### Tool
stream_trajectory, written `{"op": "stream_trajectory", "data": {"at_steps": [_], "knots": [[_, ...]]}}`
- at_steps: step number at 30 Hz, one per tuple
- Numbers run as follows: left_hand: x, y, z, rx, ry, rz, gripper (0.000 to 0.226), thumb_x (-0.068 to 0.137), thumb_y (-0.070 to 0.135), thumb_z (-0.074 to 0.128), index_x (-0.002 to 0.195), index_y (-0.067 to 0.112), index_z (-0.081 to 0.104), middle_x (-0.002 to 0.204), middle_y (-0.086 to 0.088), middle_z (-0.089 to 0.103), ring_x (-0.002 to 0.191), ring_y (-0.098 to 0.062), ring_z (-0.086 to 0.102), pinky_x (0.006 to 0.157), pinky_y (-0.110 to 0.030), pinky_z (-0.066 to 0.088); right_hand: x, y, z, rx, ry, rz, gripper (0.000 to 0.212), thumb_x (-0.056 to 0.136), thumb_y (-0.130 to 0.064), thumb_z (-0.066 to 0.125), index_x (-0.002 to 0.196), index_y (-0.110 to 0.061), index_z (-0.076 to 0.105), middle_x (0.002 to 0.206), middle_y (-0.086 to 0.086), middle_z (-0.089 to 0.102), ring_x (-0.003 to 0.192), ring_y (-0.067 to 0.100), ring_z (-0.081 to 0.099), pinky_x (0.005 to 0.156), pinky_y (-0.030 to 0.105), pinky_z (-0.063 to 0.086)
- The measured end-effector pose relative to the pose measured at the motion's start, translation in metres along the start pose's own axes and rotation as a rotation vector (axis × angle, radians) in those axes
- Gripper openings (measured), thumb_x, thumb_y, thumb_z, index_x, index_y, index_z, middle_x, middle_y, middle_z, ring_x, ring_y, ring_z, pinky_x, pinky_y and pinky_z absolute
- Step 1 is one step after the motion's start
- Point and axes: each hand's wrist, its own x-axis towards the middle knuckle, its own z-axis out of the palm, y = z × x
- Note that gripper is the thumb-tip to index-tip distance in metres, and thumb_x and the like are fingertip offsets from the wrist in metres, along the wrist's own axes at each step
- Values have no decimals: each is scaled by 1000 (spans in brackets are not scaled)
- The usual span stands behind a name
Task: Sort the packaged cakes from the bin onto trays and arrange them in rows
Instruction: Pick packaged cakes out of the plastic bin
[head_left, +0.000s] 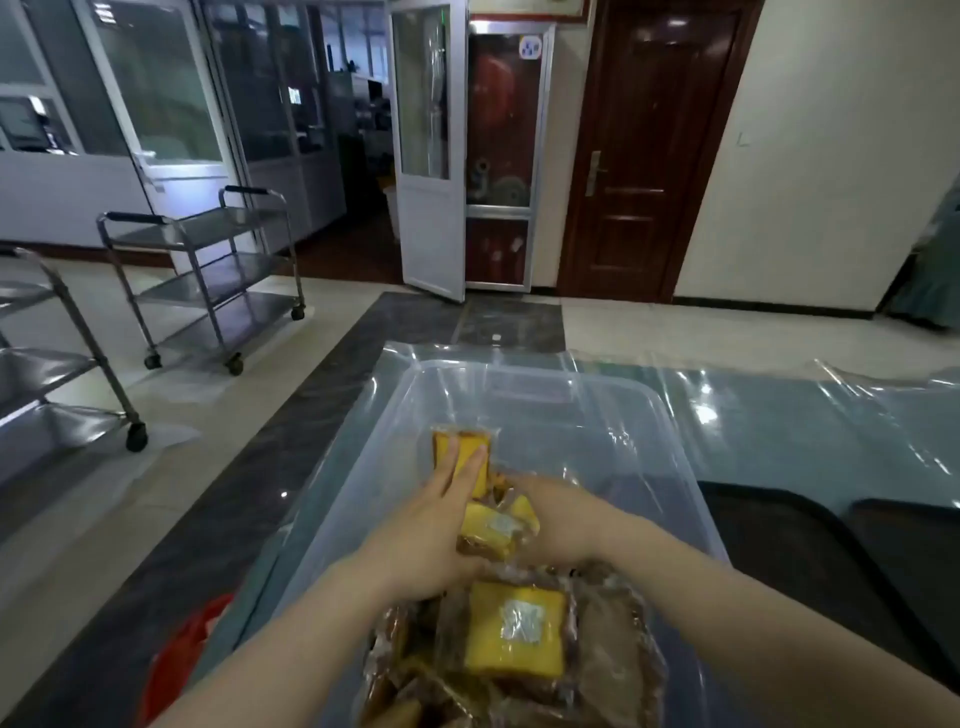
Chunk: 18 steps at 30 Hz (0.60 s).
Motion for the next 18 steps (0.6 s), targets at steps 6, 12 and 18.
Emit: {"op": "stream_trajectory", "data": {"at_steps": [6,12,18], "knots": [[0,-17,15,131,-107,-112,119,75,45,72,141,35,-28,152,1,-31,143,-31,5,112,-40,22,17,1,56,-237,-352,130,136,61,-47,85,144,-45,-23,157,-3,-26,143,36,-18,111,67,12],[10,-20,26,115,-114,-176,100,86,49,54,145,24,-22,156,-7,-19,144,-25,-12,116,-39,4,26,16,51,-225,-99,112,110,72,-34,78,152,-30,3,146,6,42,120,31,52,91,41,49],[34,-25,22,60,-110,-301,96,90,32,56,146,22,-21,156,-8,-17,144,-26,-7,115,-42,13,36,43,40,-29,-34,275,88,68,-37,79,142,-16,36,138,8,47,120,26,50,94,35,47]]}}
